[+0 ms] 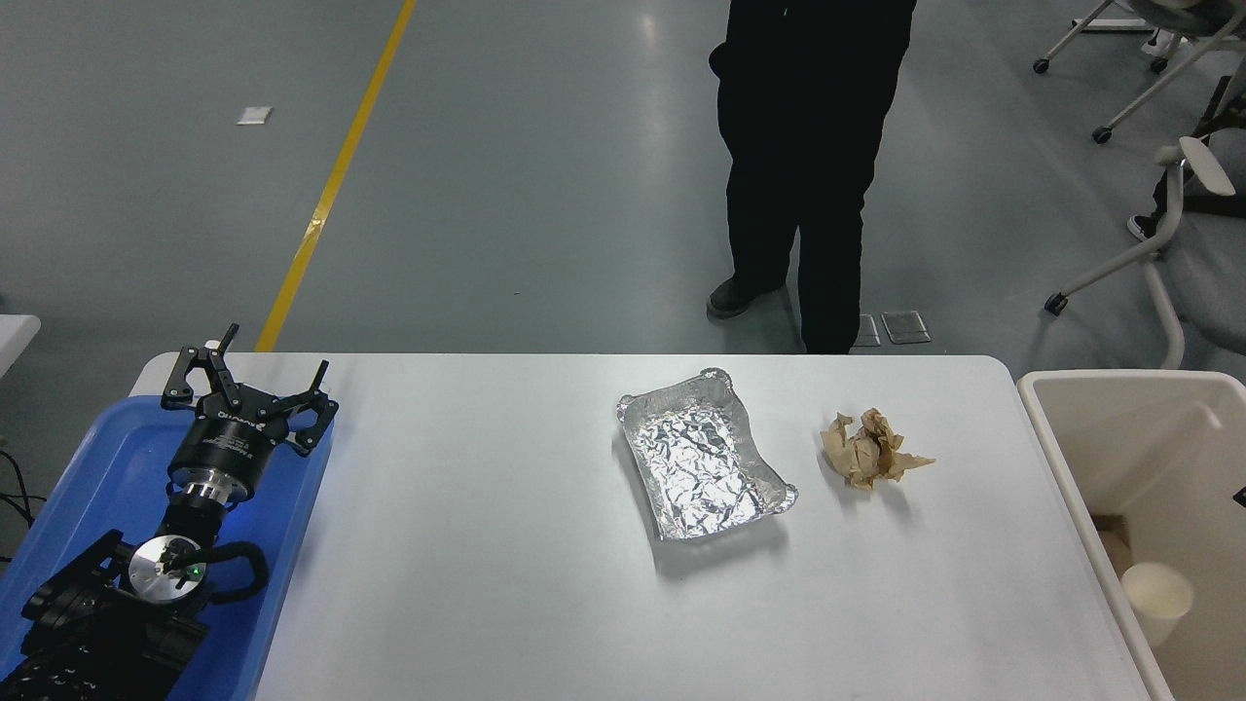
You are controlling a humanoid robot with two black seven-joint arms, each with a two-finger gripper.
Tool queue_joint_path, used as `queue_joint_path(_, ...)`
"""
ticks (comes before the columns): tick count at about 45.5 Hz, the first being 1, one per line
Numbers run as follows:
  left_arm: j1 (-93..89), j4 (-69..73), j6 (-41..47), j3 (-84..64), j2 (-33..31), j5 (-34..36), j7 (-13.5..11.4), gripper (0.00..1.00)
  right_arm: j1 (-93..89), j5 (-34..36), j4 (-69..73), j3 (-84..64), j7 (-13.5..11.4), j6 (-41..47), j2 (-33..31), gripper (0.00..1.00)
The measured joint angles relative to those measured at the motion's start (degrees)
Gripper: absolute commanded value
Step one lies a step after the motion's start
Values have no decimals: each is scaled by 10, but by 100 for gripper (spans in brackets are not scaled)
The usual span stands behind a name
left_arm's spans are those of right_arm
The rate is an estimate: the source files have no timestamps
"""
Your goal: Pick up paper cup place in dustbin
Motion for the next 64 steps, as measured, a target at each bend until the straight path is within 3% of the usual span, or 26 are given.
queue_joint_path(13, 0, 0, 0, 0, 0, 0, 0, 99, 16, -2, 40, 1, 0, -7, -8, 83)
queue_joint_path(16, 0, 0, 0, 0, 0, 0, 0, 99, 30, -3, 71, 0, 0, -7, -20, 88)
queue_joint_path(22, 0, 0, 0, 0, 0, 0, 0, 99, 80, -4, 162, -14, -1, -6, -58, 100)
queue_joint_path(40, 0, 0, 0, 0, 0, 1, 0, 99, 385, 1, 482, -243, -2, 19, -120, 100)
queue_joint_path(50, 0, 0, 0, 0, 0, 1, 0, 99, 562, 2, 601, -322, -2, 135, -115, 100)
queue_joint_path(64, 0, 0, 0, 0, 0, 1, 0, 99, 747, 5, 658, -347, 0, 395, -29, 100)
